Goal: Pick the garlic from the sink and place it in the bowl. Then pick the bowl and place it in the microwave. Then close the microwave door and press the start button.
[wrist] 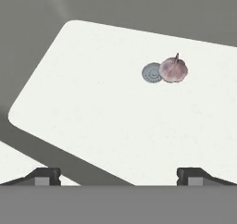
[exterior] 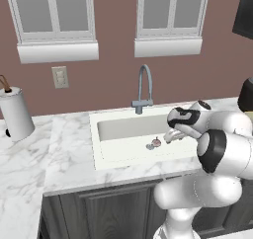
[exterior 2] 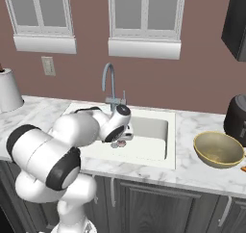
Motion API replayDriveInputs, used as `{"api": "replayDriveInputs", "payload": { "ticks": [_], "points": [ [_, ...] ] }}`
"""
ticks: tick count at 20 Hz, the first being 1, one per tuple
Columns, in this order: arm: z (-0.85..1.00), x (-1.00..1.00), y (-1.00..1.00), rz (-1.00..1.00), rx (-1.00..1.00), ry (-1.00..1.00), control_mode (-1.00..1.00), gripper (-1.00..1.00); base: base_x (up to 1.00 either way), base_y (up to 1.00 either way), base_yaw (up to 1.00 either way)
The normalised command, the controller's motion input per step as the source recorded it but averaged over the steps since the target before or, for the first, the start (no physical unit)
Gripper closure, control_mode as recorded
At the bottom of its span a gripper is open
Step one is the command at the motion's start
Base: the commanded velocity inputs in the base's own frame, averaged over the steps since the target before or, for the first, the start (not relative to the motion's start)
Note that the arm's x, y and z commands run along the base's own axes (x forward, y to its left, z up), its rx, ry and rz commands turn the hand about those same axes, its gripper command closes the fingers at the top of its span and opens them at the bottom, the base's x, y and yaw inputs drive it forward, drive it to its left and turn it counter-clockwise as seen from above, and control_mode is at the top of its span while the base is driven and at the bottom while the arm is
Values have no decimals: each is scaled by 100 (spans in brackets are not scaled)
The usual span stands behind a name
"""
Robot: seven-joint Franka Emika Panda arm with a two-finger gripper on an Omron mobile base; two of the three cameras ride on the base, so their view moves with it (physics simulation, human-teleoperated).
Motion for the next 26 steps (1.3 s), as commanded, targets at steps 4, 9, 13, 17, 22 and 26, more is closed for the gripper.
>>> {"api": "replayDriveInputs", "payload": {
  "ticks": [4, 9, 13, 17, 22, 26],
  "points": [
    [-27, 28, 0, 0, 5, 0, -100, -100, 0, 0, 0],
    [-27, 30, 0, 0, 2, 0, -100, -100, 0, 0, 0],
    [-23, 32, 0, 0, 3, 0, -100, -100, 0, 0, 0],
    [-22, 33, 0, 0, 2, 0, -100, -100, 0, 0, 0],
    [-32, 29, 0, 0, 0, 0, -100, -100, 0, 0, 0],
    [-32, 25, 0, 0, 0, 0, -100, -100, 0, 0, 0]
  ]
}}
